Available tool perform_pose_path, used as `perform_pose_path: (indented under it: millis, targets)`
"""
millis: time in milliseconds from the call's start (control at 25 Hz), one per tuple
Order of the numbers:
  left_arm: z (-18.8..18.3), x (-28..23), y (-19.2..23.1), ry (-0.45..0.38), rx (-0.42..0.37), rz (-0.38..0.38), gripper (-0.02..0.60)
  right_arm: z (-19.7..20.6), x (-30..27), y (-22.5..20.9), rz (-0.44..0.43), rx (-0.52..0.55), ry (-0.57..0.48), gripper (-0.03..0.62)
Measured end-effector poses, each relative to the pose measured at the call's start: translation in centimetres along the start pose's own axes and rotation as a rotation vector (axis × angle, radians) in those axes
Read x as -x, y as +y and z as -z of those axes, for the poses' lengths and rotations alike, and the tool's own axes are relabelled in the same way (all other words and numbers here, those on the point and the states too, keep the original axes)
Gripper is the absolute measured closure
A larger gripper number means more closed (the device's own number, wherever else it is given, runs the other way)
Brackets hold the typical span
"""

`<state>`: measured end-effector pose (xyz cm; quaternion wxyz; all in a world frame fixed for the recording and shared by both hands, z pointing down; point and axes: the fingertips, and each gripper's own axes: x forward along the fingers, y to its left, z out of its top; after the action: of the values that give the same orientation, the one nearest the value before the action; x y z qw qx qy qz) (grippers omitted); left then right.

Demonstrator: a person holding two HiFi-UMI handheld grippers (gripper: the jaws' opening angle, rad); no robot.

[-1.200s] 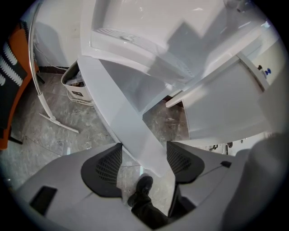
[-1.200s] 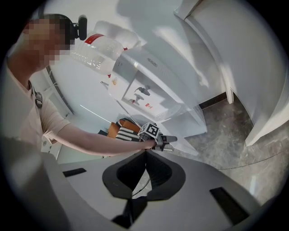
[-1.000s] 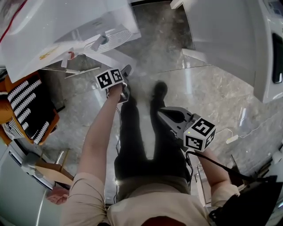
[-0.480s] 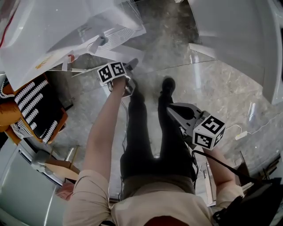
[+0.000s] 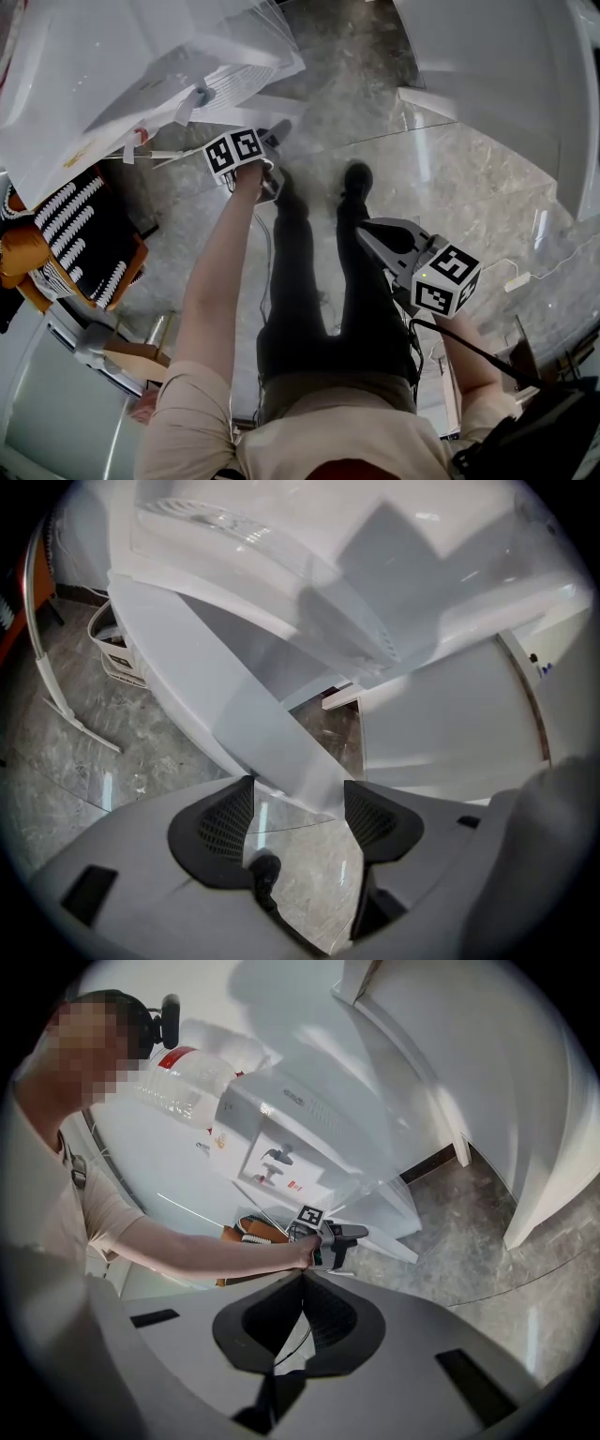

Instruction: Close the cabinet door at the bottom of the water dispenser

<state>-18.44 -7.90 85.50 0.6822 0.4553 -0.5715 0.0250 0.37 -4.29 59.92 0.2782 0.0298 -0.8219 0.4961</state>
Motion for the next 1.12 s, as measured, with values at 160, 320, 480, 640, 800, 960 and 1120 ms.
perform_pose_path:
  millis: [160,320,480,640,800,960,1120]
  targets:
    - [-0.2,-0.2,-0.2,0.016,-0.016,0.005,0.299,0.2,-0.2,0.0,0.005,-0.014,-0.004,0.582]
    - [-0.7,-0.5,-0.5,0.007,-0.045,0.016,0.299,0.1,-0.6,0.2,-0.007,-0.005,0.000,0.582]
    - [-1.2,-0.8,-0.9,0.002,-0.066,0.024,0.299,0.2,-0.7,0.0,-0.003,-0.008,0.004,0.582]
    - [-1.7,-0.9,-1.2,0.002,-0.089,0.031,0.299,0.4,-0.8,-0.1,0.003,-0.015,0.008,0.582]
    - [-2.1,-1.2,-1.8,-0.003,-0.132,0.031,0.299,0.4,-0.8,-0.3,0.000,-0.017,0.017,0.582]
    - [-2.4,-1.5,-2.0,0.001,-0.164,0.031,0.299,0.5,-0.9,-0.6,0.002,-0.026,0.019,0.582]
    - [-2.4,-1.8,-1.9,0.017,-0.240,0.000,0.299,0.4,-0.9,-0.7,0.001,-0.024,0.025,0.582]
